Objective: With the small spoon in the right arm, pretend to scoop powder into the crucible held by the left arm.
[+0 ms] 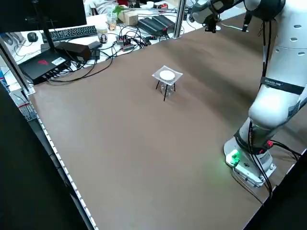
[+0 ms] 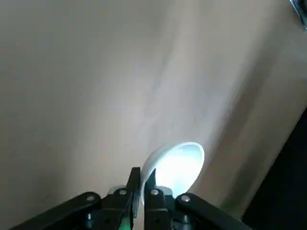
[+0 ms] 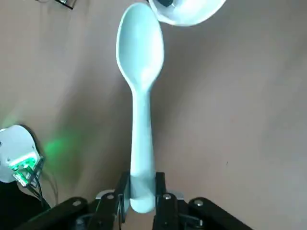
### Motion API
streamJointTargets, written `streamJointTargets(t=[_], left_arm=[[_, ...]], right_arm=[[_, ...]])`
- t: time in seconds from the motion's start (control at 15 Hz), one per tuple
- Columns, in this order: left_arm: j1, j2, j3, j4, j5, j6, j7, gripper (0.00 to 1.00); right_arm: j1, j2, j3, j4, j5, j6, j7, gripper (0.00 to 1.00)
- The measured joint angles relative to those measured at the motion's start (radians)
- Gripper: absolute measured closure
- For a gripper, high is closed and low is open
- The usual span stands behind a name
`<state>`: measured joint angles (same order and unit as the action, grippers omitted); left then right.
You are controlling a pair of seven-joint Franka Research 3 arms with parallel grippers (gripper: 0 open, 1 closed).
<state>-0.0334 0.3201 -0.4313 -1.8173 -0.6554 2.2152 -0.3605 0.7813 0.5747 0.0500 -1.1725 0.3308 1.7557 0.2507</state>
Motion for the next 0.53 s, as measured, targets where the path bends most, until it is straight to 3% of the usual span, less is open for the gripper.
streamJointTargets(t=[0.33,0.53], left_arm=[[0.000,0.000,0.000,0.000,0.000,0.000,0.000,0.93],[0.000,0.000,0.000,0.000,0.000,0.000,0.000,0.93]], right_arm=[[-0.002,0.012,0.000,0.000,0.009,0.034,0.026,0.75],[-0.010,0.012,0.000,0.000,0.077,0.035,0.032,0.75]])
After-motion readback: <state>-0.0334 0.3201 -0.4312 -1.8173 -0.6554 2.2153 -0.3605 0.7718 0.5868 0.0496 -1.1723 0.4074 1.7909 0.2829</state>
